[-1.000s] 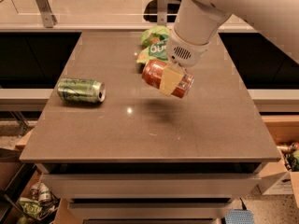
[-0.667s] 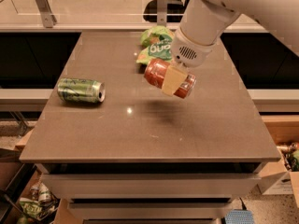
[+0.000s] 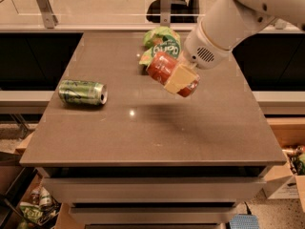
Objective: Place coke can upright
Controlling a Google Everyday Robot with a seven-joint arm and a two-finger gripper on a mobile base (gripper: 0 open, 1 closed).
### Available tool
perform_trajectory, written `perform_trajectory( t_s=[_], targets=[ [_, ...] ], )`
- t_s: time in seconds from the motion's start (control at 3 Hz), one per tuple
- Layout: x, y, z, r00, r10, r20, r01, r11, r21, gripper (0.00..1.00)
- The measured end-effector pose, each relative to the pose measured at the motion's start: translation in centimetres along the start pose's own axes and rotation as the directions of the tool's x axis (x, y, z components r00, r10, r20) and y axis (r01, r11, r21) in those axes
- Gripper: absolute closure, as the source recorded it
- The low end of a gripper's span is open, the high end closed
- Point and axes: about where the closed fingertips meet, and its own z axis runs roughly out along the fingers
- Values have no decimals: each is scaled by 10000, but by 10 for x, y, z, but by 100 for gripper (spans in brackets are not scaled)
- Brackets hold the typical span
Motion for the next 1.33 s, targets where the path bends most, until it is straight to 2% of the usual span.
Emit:
perform_trajectory(
  t_s=[0.33, 0.67, 1.0, 1.33],
  targets=[
    [-7, -4, -10, 9941, -212, 1068, 192, 9996, 198, 100],
    [-12, -8, -14, 9720, -409, 2312, 341, 9989, 333, 100],
    [-13, -9, -14, 9336, -557, 3538, 486, 9984, 289, 100],
    [-15, 0, -11, 8874, -683, 4560, 734, 9973, 65, 100]
  ],
)
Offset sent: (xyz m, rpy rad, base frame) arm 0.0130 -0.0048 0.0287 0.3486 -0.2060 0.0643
